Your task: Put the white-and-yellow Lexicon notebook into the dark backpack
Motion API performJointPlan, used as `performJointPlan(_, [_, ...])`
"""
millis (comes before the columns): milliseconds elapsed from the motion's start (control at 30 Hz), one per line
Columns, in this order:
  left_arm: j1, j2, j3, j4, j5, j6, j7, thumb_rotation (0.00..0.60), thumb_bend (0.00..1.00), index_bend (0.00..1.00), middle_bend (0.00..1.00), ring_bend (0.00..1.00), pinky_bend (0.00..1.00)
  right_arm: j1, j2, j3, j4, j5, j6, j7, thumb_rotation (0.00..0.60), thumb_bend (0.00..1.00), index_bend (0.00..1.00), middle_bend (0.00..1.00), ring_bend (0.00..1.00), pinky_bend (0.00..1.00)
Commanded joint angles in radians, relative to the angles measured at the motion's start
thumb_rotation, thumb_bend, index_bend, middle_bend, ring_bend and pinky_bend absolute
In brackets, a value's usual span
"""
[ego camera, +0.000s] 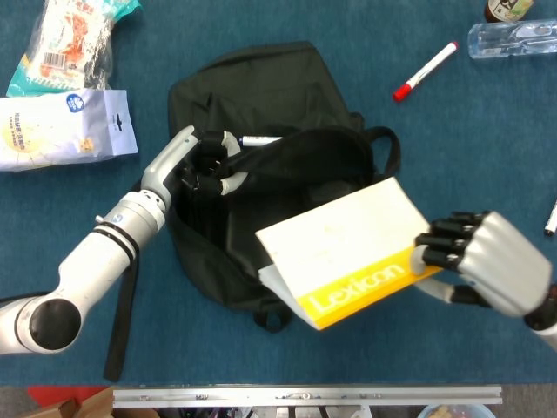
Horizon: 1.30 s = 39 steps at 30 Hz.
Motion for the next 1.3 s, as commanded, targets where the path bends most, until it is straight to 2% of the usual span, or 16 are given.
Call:
performJointPlan(33, [0.0, 0.006, -0.003, -0.002, -0.003, -0.004, -0.002, 0.6, 0.39, 0.69, 0.73, 0.67, 0.6, 0.035, -0.048, 0.01, 0.025, 0.009, -0.045, 0.006, 0.6, 0.49, 0.78, 0.71, 0.61, 0.76])
performJointPlan(533, [0.02, 0.051, -0.019, -0.005, -0.005, -0.042, -0.036, 0.6, 0.39, 0.68, 0.73, 0.67, 0.6, 0.168, -0.25, 0.033, 0.234, 0.079, -0.197, 0.064, 0.6, 0.49, 0.79, 0.71, 0.61, 0.76])
performJointPlan(700, [0.026, 0.066, -0.025, -0.011, -0.002, -0.052, -0.046, 0.6, 0.39, 0.68, 0.73, 0.67, 0.6, 0.201, -0.303, 0.046, 0.312, 0.105, -0.231, 0.04, 0.6, 0.49, 0.79, 0.71, 0.61, 0.76])
performJointPlan(933, [0.039, 0.095, -0.03, -0.033, 0.016, -0.066, -0.056, 0.6, 0.39, 0.68, 0.73, 0.67, 0.6, 0.217, -0.366, 0.079, 0.391, 0.128, -0.235, -0.144, 0.6, 0.49, 0.79, 0.71, 0.61, 0.76])
performJointPlan(1167, [0.053, 0.113, -0.032, -0.045, 0.039, -0.075, -0.069, 0.6, 0.39, 0.68, 0.73, 0.67, 0.6, 0.195, -0.387, 0.092, 0.379, 0.165, -0.229, -0.329, 0.6, 0.48, 0.79, 0.72, 0.62, 0.76])
performJointPlan(1300, [0.058, 0.118, -0.031, -0.036, 0.049, -0.081, -0.076, 0.6, 0.39, 0.68, 0.73, 0.67, 0.6, 0.178, -0.382, 0.1, 0.366, 0.201, -0.225, -0.386, 0.6, 0.48, 0.79, 0.72, 0.63, 0.77])
